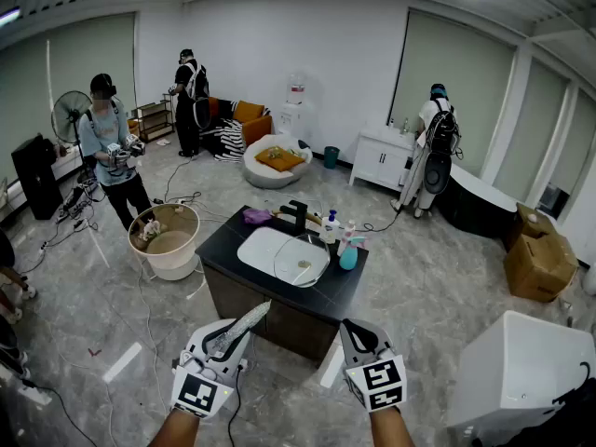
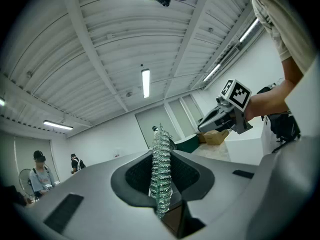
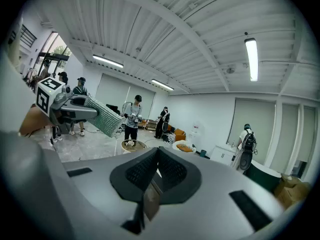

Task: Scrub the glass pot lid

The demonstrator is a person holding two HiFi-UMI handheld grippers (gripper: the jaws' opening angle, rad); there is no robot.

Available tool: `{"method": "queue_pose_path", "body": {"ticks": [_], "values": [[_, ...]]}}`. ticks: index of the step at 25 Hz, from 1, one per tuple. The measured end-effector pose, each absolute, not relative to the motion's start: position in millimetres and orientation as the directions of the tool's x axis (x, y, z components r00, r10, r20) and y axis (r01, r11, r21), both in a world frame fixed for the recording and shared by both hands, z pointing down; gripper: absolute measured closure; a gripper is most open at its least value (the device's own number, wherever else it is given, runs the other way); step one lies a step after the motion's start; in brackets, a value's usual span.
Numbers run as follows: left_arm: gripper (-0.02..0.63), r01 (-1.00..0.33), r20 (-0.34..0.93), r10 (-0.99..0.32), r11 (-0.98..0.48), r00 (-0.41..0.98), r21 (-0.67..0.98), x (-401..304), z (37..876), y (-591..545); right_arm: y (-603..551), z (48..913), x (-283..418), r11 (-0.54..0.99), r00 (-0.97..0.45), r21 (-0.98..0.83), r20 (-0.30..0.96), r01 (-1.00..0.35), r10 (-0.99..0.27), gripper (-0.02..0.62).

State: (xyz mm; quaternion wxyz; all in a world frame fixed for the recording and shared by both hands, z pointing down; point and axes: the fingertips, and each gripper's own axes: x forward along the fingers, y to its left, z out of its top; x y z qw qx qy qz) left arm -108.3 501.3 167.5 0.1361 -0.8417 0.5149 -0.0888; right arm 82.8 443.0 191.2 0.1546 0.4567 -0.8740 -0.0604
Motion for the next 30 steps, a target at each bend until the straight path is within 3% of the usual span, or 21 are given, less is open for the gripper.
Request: {"method": "queue_pose_path", "body": {"ticks": [17, 30], "values": [[0.514, -0.839, 0.007, -0.888, -0.436, 0.459, -0.326, -123, 169, 507, 448, 195, 68, 0.576, -0.537, 0.229, 0.214, -0.784, -0.816, 0.572], [0.514, -0.851, -0.037, -0.886, -0.431, 0.462, -0.300, -208, 173, 517, 466, 200, 0, 0.555, -0.523, 0.210, 0.188, -0.805, -0.831, 0.569]]}}
